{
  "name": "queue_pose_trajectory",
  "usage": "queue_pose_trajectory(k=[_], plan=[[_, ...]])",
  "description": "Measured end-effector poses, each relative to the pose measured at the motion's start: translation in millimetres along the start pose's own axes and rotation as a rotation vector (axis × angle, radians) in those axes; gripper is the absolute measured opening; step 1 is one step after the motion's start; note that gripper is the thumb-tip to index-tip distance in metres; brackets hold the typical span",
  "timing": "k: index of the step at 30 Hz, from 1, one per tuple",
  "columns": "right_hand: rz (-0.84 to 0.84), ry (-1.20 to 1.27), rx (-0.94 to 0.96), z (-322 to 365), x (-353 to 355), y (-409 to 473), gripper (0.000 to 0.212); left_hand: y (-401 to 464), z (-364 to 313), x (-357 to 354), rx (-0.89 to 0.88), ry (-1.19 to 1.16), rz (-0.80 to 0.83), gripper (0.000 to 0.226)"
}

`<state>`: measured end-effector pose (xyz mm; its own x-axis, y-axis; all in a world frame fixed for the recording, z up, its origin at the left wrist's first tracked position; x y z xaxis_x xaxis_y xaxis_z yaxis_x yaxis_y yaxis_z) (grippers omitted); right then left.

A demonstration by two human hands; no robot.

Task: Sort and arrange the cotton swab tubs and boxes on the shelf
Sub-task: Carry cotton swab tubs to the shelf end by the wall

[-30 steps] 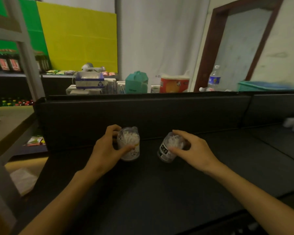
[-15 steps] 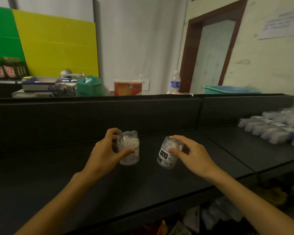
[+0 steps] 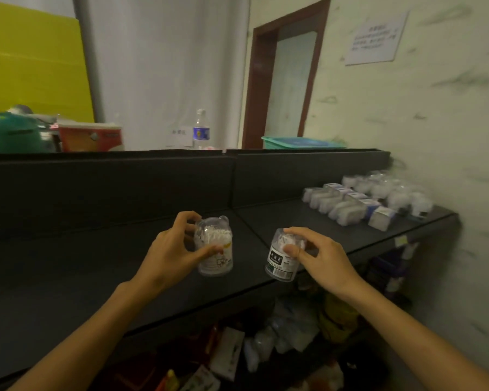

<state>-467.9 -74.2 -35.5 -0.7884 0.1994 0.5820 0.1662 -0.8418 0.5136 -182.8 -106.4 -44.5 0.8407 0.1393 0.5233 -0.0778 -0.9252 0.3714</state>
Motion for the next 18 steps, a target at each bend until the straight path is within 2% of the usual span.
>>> queue_pose_trajectory(k=[9,18], plan=[[-0.096,0.01,-0.031,-54.7,84.1,-3.5,0.027,56.0,-61.1,-92.3,-0.114,0.0,0.102,0.065],[-0.162,-0.029,-0.045,-140.2,156.4,16.6,0.028,117.9,-94.9,-202.5,-0.182,-0.047,0.152,0.067]])
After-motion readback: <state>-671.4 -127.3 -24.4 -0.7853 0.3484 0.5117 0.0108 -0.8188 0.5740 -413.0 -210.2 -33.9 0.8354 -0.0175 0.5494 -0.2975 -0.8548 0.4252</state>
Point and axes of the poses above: each hand's wrist, its own y-axis towards the middle knuckle, its own x-axis out of the back of the hand, z = x × y, the point moved 2 cm from there along y, towards the middle knuckle, and after that the axes turned 12 degrees about x, right-handed, at the moved point
